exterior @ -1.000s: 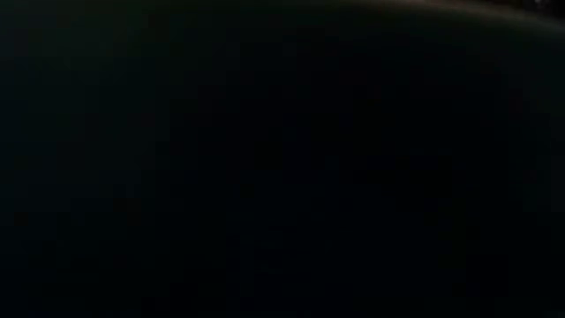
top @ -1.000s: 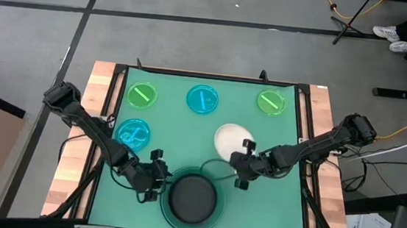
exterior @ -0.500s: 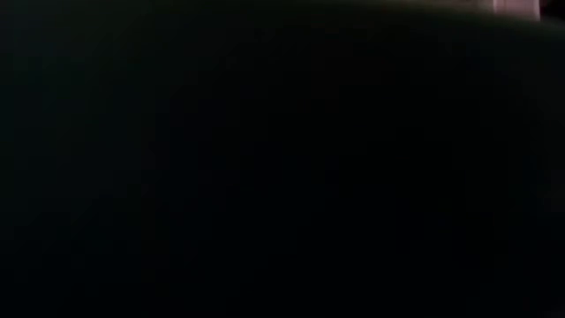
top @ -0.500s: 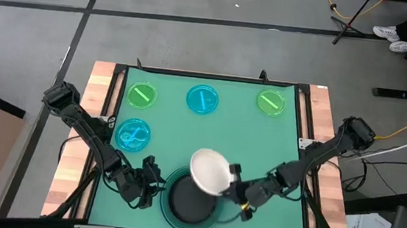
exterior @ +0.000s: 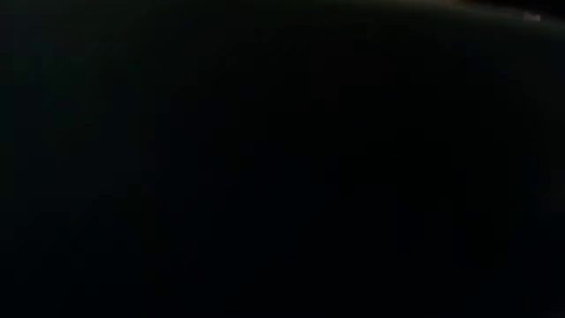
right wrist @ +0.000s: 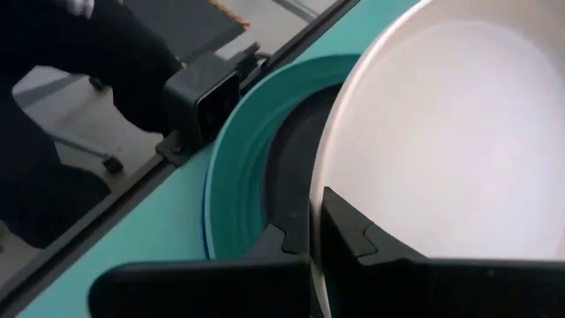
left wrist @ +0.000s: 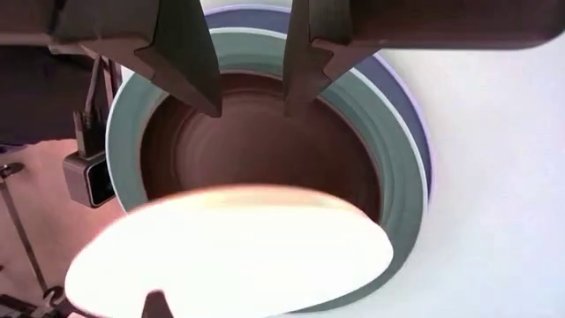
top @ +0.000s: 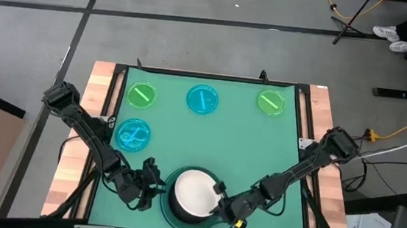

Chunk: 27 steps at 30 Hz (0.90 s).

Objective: Stack plastic plates
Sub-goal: Stack the white plate on top of the black plate, then stack the right green plate on top of the white plate

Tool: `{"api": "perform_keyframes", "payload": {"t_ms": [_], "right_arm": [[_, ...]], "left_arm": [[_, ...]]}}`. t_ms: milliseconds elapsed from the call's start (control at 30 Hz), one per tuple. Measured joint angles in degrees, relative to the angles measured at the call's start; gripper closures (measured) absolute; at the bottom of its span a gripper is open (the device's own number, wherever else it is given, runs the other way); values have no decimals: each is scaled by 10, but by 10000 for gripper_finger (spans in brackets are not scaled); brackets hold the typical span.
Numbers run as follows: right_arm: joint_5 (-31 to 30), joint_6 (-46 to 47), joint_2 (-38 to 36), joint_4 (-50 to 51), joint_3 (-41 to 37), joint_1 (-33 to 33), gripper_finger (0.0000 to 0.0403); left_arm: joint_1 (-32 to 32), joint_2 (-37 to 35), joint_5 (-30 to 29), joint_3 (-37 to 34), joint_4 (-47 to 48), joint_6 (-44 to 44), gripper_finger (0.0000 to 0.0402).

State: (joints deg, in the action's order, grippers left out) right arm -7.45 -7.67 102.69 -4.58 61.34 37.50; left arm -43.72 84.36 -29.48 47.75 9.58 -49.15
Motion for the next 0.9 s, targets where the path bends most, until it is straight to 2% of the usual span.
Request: {"api": "perform_keyframes", "payload": {"t_ms": [233,633,733,900], "right_arm": [[11,-3,29,-1,16,0,402],[6,0,31,4,16,-9,399],[5,2,31,13,16,-9,374],[5,3,31,13,16,-9,306]], "left_arm": [[1,0,-3,0,0,0,287],[1,0,-12,0,0,2,287],[1,0,-12,0,0,2,287],[1,0,-12,0,0,2,287]]}}
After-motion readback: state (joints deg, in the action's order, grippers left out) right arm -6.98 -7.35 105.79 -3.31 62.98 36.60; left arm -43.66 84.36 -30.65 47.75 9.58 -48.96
